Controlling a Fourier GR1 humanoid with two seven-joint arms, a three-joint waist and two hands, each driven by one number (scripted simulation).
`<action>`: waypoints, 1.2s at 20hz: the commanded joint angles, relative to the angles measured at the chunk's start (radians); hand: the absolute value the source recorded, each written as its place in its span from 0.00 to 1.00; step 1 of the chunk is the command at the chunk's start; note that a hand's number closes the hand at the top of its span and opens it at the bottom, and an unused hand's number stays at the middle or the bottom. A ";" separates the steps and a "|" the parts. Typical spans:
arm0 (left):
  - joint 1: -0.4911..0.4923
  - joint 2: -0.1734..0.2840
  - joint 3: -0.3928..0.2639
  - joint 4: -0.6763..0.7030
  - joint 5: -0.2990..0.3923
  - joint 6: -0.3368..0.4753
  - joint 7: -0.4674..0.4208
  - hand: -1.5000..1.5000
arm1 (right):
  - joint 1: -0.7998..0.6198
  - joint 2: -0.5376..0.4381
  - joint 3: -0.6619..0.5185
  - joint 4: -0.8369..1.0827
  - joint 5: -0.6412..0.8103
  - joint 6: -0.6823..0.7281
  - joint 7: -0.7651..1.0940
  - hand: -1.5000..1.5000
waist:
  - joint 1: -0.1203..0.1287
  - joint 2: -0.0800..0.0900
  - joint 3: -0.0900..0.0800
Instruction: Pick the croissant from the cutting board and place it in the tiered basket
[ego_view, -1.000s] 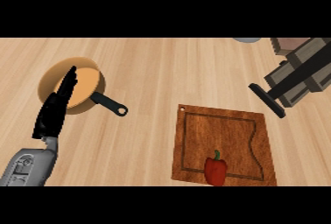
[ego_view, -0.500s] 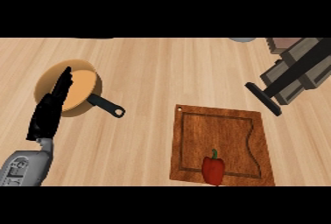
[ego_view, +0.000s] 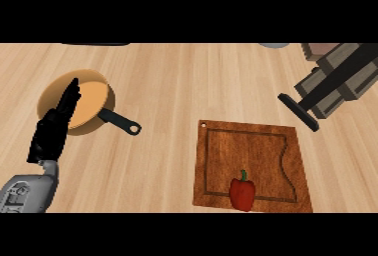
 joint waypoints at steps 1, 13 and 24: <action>0.023 -0.011 -0.010 -0.029 -0.017 0.011 0.022 0.50 | 0.048 -0.018 -0.045 -0.012 -0.052 -0.025 -0.040 1.00 | -0.005 -0.002 0.001; 0.014 -0.013 0.028 0.015 -0.014 0.003 -0.026 0.50 | 0.157 0.008 -0.201 -0.107 -0.232 -0.098 0.047 0.00 | -0.022 -0.007 0.000; 0.061 -0.025 0.020 -0.045 -0.033 0.008 0.010 0.50 | 0.244 0.034 -0.159 -0.357 -0.228 -0.323 0.018 0.00 | -0.035 -0.017 0.001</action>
